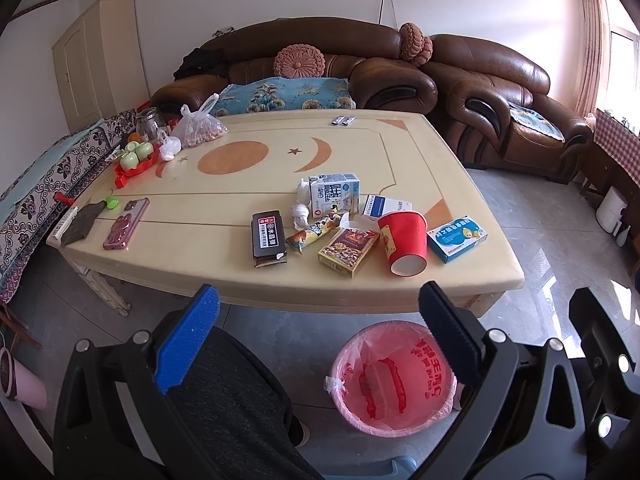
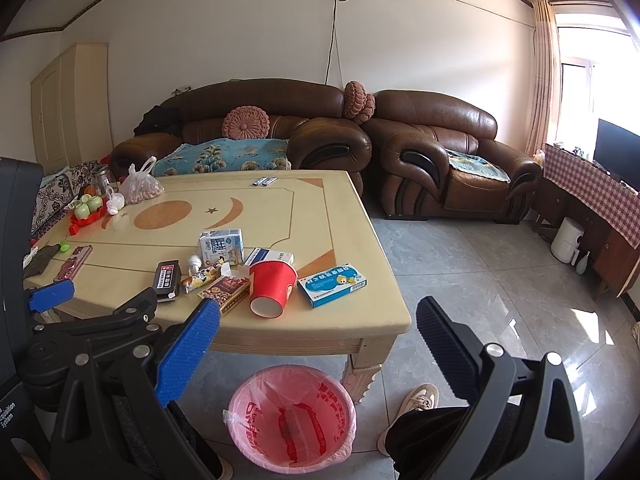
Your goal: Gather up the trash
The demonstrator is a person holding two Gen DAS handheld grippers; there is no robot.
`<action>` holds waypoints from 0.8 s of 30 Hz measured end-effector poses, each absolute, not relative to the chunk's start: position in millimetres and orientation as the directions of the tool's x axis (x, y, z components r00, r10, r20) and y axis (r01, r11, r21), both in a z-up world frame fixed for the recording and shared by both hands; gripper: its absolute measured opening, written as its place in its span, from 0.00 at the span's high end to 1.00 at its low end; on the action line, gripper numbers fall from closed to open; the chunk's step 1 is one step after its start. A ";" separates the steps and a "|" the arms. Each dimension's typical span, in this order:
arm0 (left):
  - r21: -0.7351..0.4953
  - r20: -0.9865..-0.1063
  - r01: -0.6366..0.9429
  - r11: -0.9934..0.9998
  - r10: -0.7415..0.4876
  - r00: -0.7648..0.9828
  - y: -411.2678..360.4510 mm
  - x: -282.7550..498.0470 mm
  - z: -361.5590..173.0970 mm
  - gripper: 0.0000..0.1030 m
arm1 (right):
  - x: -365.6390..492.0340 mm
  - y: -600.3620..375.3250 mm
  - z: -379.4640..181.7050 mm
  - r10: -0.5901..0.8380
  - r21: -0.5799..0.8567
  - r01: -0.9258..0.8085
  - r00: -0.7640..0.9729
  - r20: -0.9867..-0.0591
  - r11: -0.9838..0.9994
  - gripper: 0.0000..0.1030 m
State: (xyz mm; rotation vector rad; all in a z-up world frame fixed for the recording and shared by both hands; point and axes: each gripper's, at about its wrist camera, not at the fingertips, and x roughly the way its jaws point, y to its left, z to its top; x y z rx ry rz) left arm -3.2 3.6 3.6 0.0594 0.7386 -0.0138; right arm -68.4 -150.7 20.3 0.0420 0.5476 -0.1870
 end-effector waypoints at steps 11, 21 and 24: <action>0.053 -0.672 0.033 0.998 0.011 0.740 3.9 -4.0 3.5 0.05 | -68.4 -149.9 20.3 -0.166 -0.011 0.188 0.836 -0.522 0.982 0.06; 0.057 -0.671 0.032 0.998 0.014 0.741 5.3 -4.5 5.4 0.05 | -67.0 -150.3 20.3 -0.163 -0.009 0.186 0.836 -0.524 0.982 0.06; 0.057 -0.672 0.033 0.998 0.014 0.740 6.1 -4.6 6.1 0.05 | -66.8 -151.1 21.2 -0.163 -0.009 0.186 0.836 -0.524 0.982 0.06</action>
